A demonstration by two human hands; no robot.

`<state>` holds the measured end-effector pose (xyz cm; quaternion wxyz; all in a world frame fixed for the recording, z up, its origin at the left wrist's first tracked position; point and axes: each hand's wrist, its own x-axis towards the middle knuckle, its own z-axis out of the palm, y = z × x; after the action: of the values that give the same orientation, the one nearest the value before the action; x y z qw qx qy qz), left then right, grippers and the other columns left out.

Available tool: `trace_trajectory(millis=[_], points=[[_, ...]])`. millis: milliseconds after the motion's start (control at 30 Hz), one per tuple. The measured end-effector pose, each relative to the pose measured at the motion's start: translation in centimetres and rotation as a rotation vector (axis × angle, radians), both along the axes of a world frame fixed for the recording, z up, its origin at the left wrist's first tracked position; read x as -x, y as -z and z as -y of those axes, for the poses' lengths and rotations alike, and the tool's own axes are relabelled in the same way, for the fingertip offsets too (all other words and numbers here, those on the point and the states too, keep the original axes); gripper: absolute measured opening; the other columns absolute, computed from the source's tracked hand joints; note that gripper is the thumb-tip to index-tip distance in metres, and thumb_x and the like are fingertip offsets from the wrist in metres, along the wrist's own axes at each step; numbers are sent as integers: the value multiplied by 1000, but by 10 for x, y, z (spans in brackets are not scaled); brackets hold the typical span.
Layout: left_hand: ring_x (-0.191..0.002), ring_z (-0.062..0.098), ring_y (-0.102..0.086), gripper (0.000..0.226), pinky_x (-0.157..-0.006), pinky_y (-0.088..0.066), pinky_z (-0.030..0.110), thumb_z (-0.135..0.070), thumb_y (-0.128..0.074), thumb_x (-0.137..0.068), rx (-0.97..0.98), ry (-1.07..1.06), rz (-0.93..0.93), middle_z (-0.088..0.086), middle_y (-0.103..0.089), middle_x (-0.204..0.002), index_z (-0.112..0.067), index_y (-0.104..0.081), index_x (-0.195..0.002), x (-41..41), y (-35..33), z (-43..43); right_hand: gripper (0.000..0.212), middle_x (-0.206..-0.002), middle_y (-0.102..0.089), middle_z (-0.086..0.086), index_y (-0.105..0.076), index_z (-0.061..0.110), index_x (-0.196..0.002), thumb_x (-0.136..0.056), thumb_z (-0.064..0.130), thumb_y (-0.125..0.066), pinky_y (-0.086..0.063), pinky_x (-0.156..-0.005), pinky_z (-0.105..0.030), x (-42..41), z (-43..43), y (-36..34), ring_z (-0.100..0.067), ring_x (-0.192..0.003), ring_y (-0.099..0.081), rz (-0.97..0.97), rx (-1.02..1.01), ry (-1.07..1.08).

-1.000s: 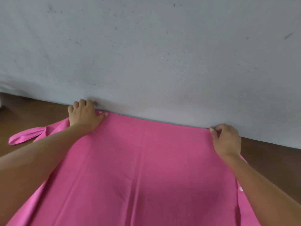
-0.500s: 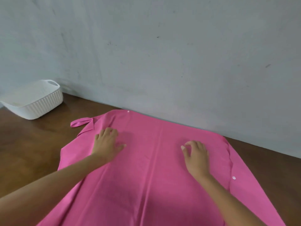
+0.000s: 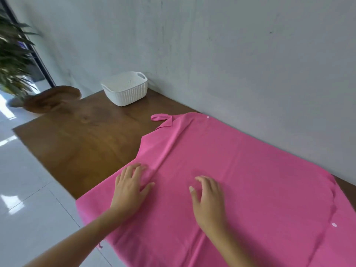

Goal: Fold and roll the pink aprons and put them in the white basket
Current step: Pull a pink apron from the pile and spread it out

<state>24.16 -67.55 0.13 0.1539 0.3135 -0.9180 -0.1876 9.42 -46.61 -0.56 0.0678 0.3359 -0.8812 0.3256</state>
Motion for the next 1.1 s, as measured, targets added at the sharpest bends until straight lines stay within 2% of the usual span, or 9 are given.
trace_trajectory(millis=[100, 167, 233, 367, 500, 733, 833, 1100], points=[[-144, 21, -42, 68, -114, -36, 43, -64, -38, -91, 7, -8, 28, -2, -49, -152, -22, -58, -141, -31, 9, -8, 48, -133, -60, -3, -62, 16, -127, -94, 47, -44, -42, -105, -40, -20, 15, 10, -24, -125, -54, 44, -27, -68], [-152, 14, -27, 73, -122, -28, 40, -69, -28, -96, 28, 27, 78, -7, -36, -161, -25, -47, -151, -44, 16, -13, 52, -140, -58, -6, -62, 15, -131, -94, 48, -44, -41, -108, -42, -26, 20, 17, -27, -130, -53, 10, -88, -106], [-155, 7, -11, 78, -126, -15, 39, -75, -15, -96, 58, 64, 139, -12, -19, -166, -31, -30, -159, -51, 20, -12, 52, -142, -58, -8, -64, 15, -131, -96, 47, -43, -33, -110, -39, -30, 21, 20, -29, -133, -52, -66, -165, -120], [-155, 8, 1, 84, -126, 4, 36, -80, 2, -93, 108, 91, 232, -14, -5, -167, -33, -12, -161, -58, 14, 6, 53, -145, -56, -8, -64, 17, -133, -98, 48, -39, -27, -112, -38, -32, 20, 20, -29, -136, -49, -106, -243, -106], [-155, 9, 5, 86, -124, 12, 37, -80, 9, -91, 165, 157, 301, -16, -4, -167, -34, -9, -162, -69, 9, 39, 54, -147, -54, -7, -62, 18, -135, -99, 49, -37, -25, -113, -38, -32, 19, 18, -28, -138, -47, -112, -282, -103], [-156, 9, 6, 71, -124, 7, 38, -73, -2, -98, 208, 305, 374, -20, 2, -168, -41, -1, -161, -78, 2, 90, 56, -151, -49, -4, -59, 20, -139, -100, 51, -33, -23, -116, -36, -33, 20, 16, -24, -142, -40, -98, -304, -103], [-155, 8, 9, 73, -125, 8, 38, -73, 2, -95, 200, 322, 413, -20, 8, -167, -41, 3, -160, -77, -2, 115, 58, -155, -45, -1, -56, 22, -142, -101, 53, -31, -20, -118, -35, -33, 19, 15, -22, -145, -36, -86, -329, -100], [-155, 7, 10, 83, -125, 5, 40, -80, 5, -87, 201, 365, 506, -18, 6, -168, -41, 5, -160, -77, -12, 205, 61, -160, -36, 5, -48, 26, -148, -101, 57, -26, -20, -121, -37, -34, 17, 10, -17, -149, -27, -56, -371, -96]])
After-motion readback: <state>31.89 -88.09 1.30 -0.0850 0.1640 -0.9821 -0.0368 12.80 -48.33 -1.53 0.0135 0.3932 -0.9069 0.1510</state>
